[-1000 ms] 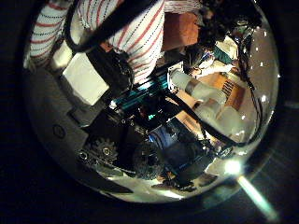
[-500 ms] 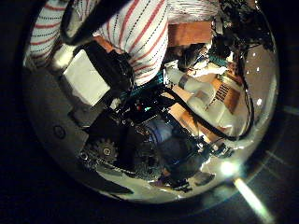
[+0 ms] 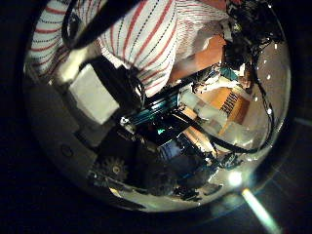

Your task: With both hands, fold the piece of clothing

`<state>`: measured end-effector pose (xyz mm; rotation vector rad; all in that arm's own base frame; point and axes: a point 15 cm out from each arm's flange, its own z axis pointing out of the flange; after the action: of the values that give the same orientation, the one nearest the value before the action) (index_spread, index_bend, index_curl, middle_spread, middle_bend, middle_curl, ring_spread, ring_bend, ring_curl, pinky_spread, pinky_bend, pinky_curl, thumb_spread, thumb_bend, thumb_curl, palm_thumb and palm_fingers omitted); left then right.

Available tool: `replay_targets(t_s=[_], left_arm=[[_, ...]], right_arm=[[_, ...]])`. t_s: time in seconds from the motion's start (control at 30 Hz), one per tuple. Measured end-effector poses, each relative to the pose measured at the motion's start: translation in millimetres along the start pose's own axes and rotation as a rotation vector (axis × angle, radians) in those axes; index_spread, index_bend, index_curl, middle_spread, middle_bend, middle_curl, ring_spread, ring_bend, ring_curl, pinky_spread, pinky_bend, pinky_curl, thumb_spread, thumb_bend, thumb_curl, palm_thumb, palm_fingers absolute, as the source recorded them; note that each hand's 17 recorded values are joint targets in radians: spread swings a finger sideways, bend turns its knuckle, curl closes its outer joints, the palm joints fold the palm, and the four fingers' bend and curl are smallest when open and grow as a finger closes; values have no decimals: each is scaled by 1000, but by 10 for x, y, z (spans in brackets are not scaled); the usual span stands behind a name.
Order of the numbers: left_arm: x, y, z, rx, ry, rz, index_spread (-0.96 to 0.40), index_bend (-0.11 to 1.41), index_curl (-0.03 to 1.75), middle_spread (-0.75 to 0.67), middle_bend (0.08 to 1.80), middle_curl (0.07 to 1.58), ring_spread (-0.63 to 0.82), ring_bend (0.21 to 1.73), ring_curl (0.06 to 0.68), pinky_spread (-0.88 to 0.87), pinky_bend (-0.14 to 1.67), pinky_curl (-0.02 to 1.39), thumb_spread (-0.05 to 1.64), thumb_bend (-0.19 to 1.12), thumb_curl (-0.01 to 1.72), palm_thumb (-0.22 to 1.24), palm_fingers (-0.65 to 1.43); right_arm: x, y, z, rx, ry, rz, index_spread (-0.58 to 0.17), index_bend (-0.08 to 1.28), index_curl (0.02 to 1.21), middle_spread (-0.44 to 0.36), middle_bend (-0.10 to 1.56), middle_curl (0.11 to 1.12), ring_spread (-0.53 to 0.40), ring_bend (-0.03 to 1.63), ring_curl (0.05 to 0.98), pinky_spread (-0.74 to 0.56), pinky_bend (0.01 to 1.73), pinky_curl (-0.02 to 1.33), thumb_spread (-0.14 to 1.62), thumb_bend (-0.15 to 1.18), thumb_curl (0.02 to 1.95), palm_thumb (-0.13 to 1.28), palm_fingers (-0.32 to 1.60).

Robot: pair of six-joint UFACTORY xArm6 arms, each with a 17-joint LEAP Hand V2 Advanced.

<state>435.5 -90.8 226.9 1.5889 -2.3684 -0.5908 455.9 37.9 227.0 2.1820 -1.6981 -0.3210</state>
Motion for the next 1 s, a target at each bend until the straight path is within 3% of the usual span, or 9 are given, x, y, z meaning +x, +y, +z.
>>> replay_targets(t_s=[0.1,0.2,0.27,0.3,0.4,0.53,0.67,0.8,1.0], left_arm=[[-165,-236,48,2,-25,-30,-483,223,1436,-614,891,1147,-444,1188,467,-559,989,632,1162,-26,527,646,447],[-305,-442,70,7,-50,-56,-449,181,1346,-522,638,1070,-349,1109,450,-492,943,638,1126,-56,494,558,145],[-405,-534,68,14,-56,-91,-371,130,1236,-308,343,982,-182,1053,437,-350,902,640,1083,-75,442,447,-162],[-450,-575,57,23,-58,-113,-327,113,1183,-216,272,936,-113,1021,412,-275,846,616,1056,-76,422,401,-188],[-634,-659,-15,63,-70,-170,-186,71,1015,80,146,804,90,930,362,-44,737,565,980,-67,381,284,-224],[-825,-641,-90,97,-66,-206,-37,64,809,343,128,654,282,858,319,233,677,507,911,-52,349,193,-228],[-902,-588,-202,128,-52,-213,50,67,639,475,132,542,386,818,293,385,640,459,858,-52,332,116,-219],[-868,-527,-274,137,-33,-191,86,87,514,531,139,456,442,773,271,465,610,422,826,-43,324,77,-191],[-873,-359,-243,89,-7,-184,100,97,383,554,148,365,494,727,247,510,569,381,814,-38,324,56,-164]], right_arm=[[29,-190,27,-12,2,15,-375,959,1055,-190,1237,943,-222,1424,739,-195,1373,800,1280,-10,631,966,927],[108,-383,96,-27,3,37,-379,817,1027,-192,1187,914,-223,1421,728,-229,1333,791,1291,-32,604,878,800],[230,-389,179,-53,-11,62,-367,486,963,-195,1022,870,-235,1465,735,-294,1385,805,1292,-36,576,821,387],[293,-384,193,-54,-18,74,-367,381,918,-194,961,846,-239,1466,726,-320,1408,795,1293,-31,565,806,314],[378,-362,163,-45,-25,89,-376,264,764,-146,714,727,-200,1265,646,-213,1210,732,1289,-31,524,743,-118],[439,-296,-9,-7,-26,94,-387,200,631,-86,496,598,-85,1023,519,52,1044,622,1277,-25,483,691,-125],[616,-164,-245,49,-37,128,-384,168,550,-53,400,523,-9,880,445,227,912,542,1269,-19,456,670,-67],[641,-14,-482,95,-33,132,-382,171,492,-40,367,482,24,824,405,299,785,472,1264,-17,437,666,-22],[176,-1,-537,95,3,2,-377,176,435,-49,351,445,30,726,358,330,651,398,1256,-16,418,664,-3]])
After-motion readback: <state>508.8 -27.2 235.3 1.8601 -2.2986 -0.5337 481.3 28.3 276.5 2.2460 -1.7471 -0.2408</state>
